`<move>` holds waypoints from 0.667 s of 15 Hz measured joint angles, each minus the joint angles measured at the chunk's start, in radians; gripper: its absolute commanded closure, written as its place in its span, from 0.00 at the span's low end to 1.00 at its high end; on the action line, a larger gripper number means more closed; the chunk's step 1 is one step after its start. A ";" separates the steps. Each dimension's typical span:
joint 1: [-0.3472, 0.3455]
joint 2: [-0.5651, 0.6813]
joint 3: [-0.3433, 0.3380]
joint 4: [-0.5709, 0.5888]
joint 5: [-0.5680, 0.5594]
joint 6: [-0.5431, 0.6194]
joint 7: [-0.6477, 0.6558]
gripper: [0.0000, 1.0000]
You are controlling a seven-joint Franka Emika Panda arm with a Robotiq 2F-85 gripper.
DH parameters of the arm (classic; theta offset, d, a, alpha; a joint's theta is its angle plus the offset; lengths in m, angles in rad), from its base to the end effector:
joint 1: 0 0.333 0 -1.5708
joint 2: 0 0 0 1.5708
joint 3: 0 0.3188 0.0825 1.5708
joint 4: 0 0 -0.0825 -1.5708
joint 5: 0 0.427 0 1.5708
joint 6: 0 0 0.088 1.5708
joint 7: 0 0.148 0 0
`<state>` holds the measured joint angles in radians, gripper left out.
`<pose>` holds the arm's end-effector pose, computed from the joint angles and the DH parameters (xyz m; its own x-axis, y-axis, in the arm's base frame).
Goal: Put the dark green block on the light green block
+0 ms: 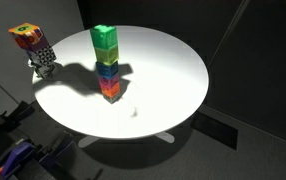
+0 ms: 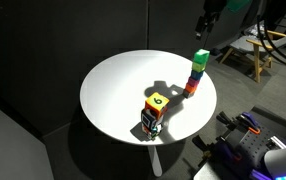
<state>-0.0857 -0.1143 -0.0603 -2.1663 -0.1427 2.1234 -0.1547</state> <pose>0.5534 -0.0930 0.3938 0.9955 0.0824 0.0477 0.0757 -0.9889 0.1281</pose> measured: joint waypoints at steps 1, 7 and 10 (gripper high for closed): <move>0.001 -0.021 0.003 -0.015 0.000 -0.011 0.004 0.00; 0.008 -0.141 0.013 -0.099 0.000 -0.084 0.038 0.00; 0.012 -0.198 0.013 -0.147 0.009 -0.070 0.039 0.00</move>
<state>-0.0736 -0.3122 -0.0472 -2.3138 -0.1339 2.0532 -0.1161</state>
